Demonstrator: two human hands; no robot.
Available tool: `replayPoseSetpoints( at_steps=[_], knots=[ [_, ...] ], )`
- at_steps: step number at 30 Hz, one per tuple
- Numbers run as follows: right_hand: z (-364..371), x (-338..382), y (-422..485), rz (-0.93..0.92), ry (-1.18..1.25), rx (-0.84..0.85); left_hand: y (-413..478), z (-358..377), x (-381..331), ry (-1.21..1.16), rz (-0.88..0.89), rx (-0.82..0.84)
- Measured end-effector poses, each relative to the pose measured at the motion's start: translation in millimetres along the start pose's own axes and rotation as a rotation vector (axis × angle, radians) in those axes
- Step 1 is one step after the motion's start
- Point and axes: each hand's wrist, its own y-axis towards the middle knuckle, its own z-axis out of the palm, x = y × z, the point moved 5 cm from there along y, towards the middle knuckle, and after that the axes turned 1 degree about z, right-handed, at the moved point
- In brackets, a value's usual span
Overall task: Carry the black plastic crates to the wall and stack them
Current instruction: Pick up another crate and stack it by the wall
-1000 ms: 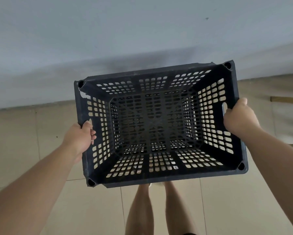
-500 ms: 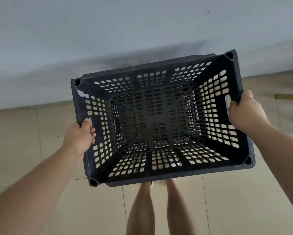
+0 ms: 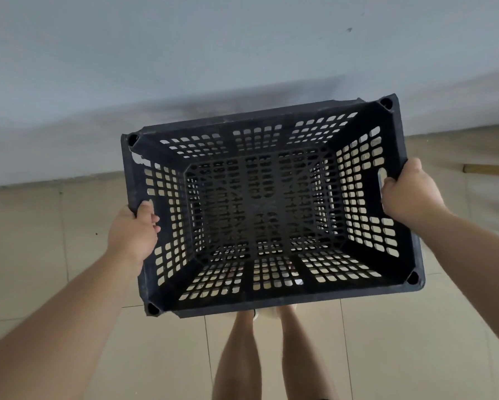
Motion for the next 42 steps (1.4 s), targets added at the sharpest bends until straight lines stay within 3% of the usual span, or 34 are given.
replayPoseSetpoints(
  at_steps=[22,30,35,42],
  knots=[
    [4,8,-9,-0.031,0.077,-0.087,13,-6,0,0.042,0.093,-0.065],
    [6,1,-9,0.015,0.004,-0.001,10,-6,0,0.17,0.067,-0.006],
    [4,4,-7,0.034,0.022,0.014,13,-6,3,0.097,0.054,-0.028],
    [7,4,-12,-0.028,0.046,-0.111,9,-3,0,0.062,0.095,-0.148]
  ],
)
